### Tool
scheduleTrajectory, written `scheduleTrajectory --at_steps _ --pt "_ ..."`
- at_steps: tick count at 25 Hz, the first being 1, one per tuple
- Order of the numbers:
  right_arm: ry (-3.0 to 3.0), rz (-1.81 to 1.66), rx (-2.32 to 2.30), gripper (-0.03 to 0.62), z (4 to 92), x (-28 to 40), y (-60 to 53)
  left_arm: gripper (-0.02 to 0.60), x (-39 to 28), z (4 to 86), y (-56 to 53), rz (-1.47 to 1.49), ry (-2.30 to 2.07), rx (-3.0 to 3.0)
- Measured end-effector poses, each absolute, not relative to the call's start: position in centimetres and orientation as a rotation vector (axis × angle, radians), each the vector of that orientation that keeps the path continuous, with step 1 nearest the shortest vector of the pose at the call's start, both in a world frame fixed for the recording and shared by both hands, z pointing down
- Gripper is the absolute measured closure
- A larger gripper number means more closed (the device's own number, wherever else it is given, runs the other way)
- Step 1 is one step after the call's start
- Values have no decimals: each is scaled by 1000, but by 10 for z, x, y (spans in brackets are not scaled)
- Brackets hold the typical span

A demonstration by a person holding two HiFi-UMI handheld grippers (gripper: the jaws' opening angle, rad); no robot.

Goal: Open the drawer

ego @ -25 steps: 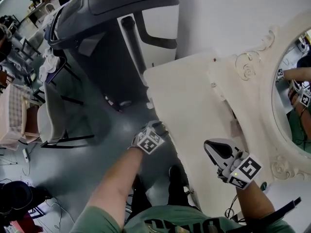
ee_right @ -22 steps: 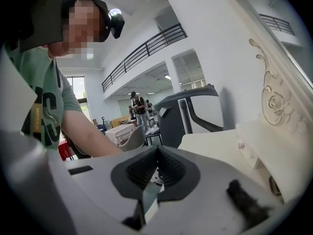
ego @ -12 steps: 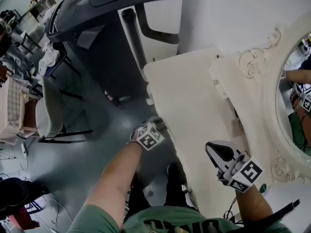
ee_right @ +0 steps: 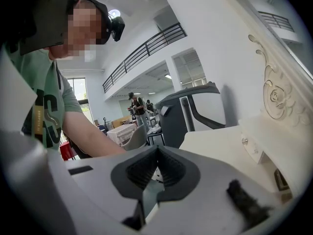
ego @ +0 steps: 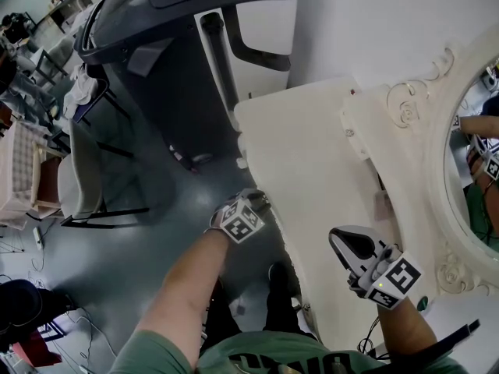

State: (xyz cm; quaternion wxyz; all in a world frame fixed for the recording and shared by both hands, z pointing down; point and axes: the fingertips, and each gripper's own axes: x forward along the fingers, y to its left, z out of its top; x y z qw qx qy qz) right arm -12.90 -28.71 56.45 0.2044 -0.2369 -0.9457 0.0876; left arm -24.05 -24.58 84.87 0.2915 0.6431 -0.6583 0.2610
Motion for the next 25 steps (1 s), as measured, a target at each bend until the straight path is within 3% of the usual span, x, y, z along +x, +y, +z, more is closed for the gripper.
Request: scheduleTrajectory --at_steps 25 --pt "-2627 227 -745 583 561 -136 -245 449 -245 850 -179 698 -1761 1658"
